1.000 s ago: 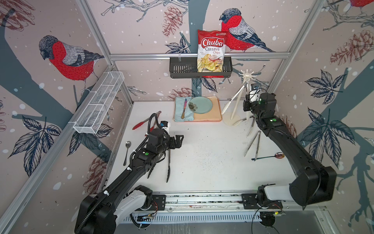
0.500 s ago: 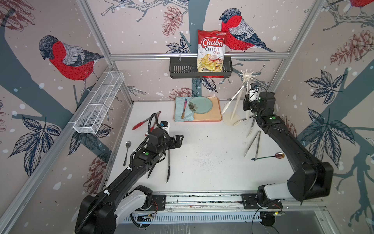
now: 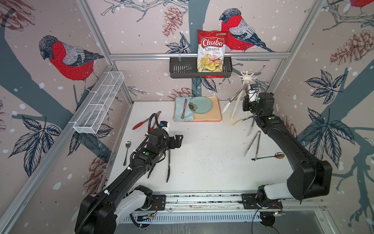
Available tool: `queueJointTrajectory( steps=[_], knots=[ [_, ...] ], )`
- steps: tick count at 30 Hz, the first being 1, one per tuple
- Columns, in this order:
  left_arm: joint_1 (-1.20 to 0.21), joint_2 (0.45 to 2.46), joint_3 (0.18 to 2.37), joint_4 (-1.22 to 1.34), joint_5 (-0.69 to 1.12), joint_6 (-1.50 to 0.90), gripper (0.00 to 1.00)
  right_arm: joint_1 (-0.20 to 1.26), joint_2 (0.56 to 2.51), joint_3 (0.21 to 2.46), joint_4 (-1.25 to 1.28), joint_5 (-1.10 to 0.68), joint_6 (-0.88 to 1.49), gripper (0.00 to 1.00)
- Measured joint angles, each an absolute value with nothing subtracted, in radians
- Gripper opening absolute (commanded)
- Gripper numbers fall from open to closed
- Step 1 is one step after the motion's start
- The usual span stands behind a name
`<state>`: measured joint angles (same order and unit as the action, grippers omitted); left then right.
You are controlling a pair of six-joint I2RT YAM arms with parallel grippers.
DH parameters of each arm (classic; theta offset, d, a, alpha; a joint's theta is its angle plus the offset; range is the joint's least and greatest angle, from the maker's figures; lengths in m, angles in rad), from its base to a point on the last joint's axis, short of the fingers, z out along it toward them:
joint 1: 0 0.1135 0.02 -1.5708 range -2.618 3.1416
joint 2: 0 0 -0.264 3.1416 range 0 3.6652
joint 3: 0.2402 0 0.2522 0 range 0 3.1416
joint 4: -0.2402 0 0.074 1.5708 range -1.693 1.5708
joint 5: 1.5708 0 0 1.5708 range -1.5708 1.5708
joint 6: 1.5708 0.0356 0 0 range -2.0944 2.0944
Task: Hang food tongs on kitchen utensil racks
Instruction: Hang the food tongs on the rack, then pick up the food tongs from the center of the board.
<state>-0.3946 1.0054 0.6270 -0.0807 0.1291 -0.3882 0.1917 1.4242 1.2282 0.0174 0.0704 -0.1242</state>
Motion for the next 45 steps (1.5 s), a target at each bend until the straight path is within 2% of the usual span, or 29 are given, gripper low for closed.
queueJointTrajectory(
  steps=[13,14,17,19,28,31,35,40,43,45],
  knots=[
    [-0.395,1.011,0.628,-0.081,0.121,-0.385,0.97,0.180,1.393,1.210,0.015,0.044,-0.079,0.61],
    [-0.395,1.011,0.629,-0.081,0.120,-0.384,0.97,0.178,1.390,1.208,0.014,0.040,-0.079,0.66],
    [-0.395,1.008,0.634,-0.081,0.121,-0.366,0.97,0.170,1.375,1.201,0.014,0.021,-0.068,0.90],
    [-0.395,1.009,0.642,-0.085,0.120,-0.358,0.97,0.167,1.359,1.190,0.014,0.011,-0.052,0.98],
    [-0.383,1.097,0.768,-0.240,0.047,-0.307,0.96,0.154,1.253,1.131,-0.012,-0.045,0.033,1.00],
    [-0.347,1.156,0.826,-0.331,0.032,-0.289,0.90,0.154,1.183,1.092,-0.015,-0.060,0.059,1.00],
    [-0.273,1.277,0.951,-0.537,0.042,-0.281,0.88,0.154,1.114,1.050,-0.039,-0.094,0.086,1.00],
    [-0.263,1.384,1.031,-0.695,0.074,-0.281,0.84,0.157,1.052,1.003,-0.069,-0.131,0.119,1.00],
    [-0.260,1.420,1.018,-0.760,0.069,-0.282,0.79,0.157,1.024,0.979,-0.074,-0.141,0.137,1.00],
    [-0.260,1.456,1.018,-0.775,0.063,-0.286,0.71,0.157,1.013,0.967,-0.076,-0.149,0.144,1.00]
  ],
)
